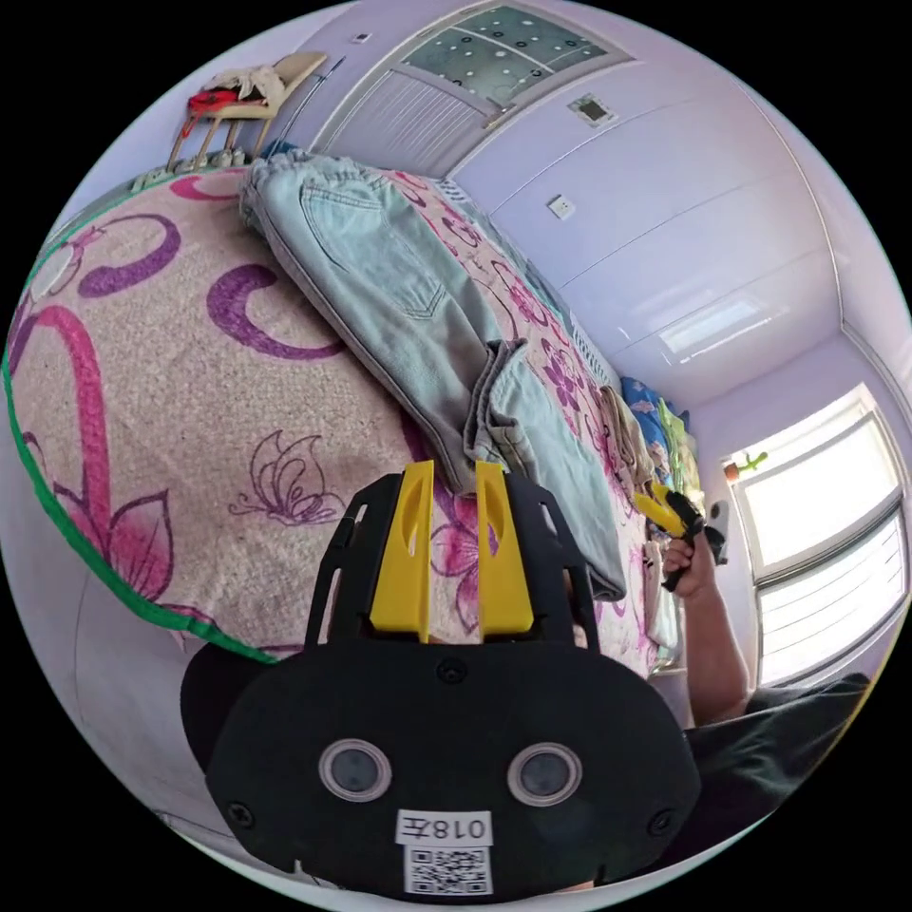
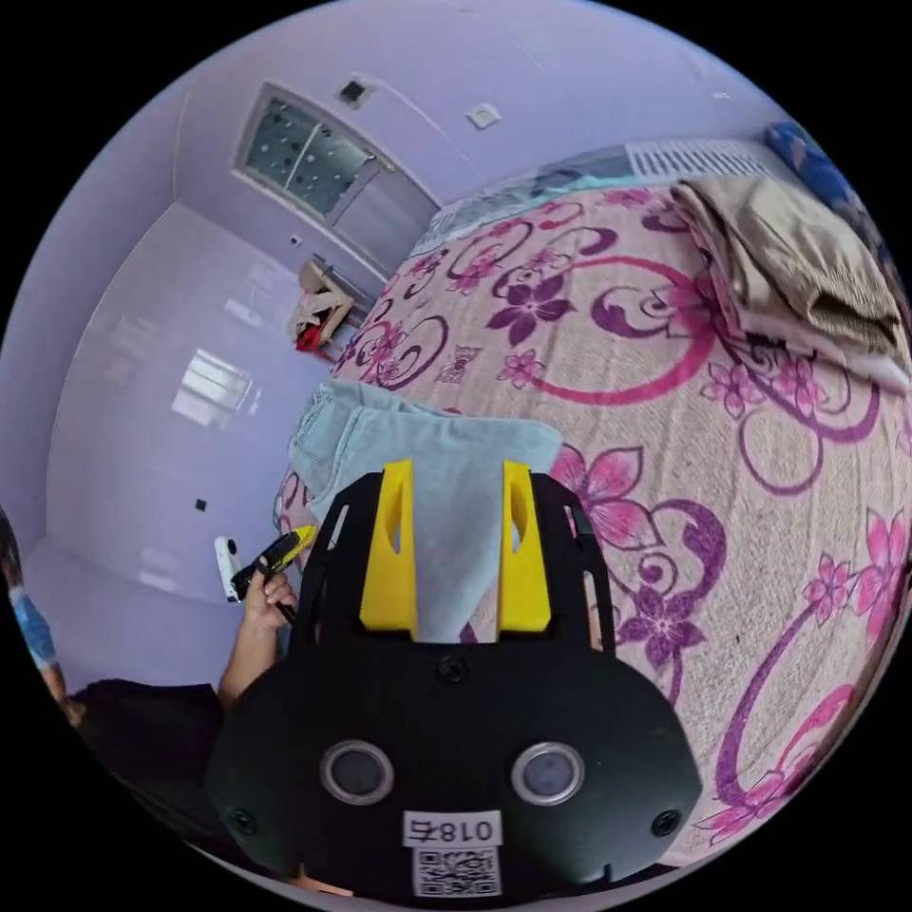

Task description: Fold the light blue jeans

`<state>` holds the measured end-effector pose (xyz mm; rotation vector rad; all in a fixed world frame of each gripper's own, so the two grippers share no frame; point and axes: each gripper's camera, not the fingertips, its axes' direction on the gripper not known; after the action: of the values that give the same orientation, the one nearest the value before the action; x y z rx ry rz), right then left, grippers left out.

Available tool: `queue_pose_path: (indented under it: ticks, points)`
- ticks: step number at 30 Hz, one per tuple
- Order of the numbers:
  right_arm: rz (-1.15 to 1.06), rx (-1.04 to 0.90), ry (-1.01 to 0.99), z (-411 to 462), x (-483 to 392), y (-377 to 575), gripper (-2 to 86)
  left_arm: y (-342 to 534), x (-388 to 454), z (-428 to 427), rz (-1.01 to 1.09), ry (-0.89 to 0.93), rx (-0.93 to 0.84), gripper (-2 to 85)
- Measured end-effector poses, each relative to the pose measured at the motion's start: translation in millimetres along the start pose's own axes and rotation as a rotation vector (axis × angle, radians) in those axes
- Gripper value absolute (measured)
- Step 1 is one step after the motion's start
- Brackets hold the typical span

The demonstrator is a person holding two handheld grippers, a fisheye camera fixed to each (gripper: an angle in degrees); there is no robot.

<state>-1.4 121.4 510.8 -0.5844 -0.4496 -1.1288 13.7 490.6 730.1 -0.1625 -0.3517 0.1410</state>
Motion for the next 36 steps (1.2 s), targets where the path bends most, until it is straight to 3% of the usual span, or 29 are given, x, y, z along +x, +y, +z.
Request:
queue_pose_path:
  ticks: [4,8,19,24,30,34,36]
  points:
    - [0.229,-0.051,-0.273,16.0,82.3,-14.6,15.2,-16.2,-43.4,34.4,-0.081,0.04,-0.035,8.0]
    - [0.269,-0.148,-0.368,47.3,104.3,-24.6,13.5,-21.4,-83.8,54.3,-0.13,0.054,-0.056,8.0]
    - [0.273,-0.169,-0.511,60.2,151.8,-39.8,10.6,-20.3,-157.8,87.4,-0.107,0.109,-0.087,6.7]
    - [0.163,-0.272,-0.32,65.6,137.4,-61.8,4.7,-17.7,-177.7,98.3,-0.107,0.123,-0.105,6.7]
    - [-0.124,-0.157,-0.002,-3.0,91.9,-102.3,4.1,-22.0,-185.3,98.2,-0.036,0.085,-0.13,7.3]
    - [-0.071,-0.264,0.13,27.8,130.2,-117.4,8.3,-27.4,-196.3,116.8,-0.051,0.099,-0.16,8.1]
    - [0.033,-0.277,0.094,30.6,153.1,-107.3,11.5,-28.3,-200.6,123.5,-0.066,0.103,-0.169,8.9]
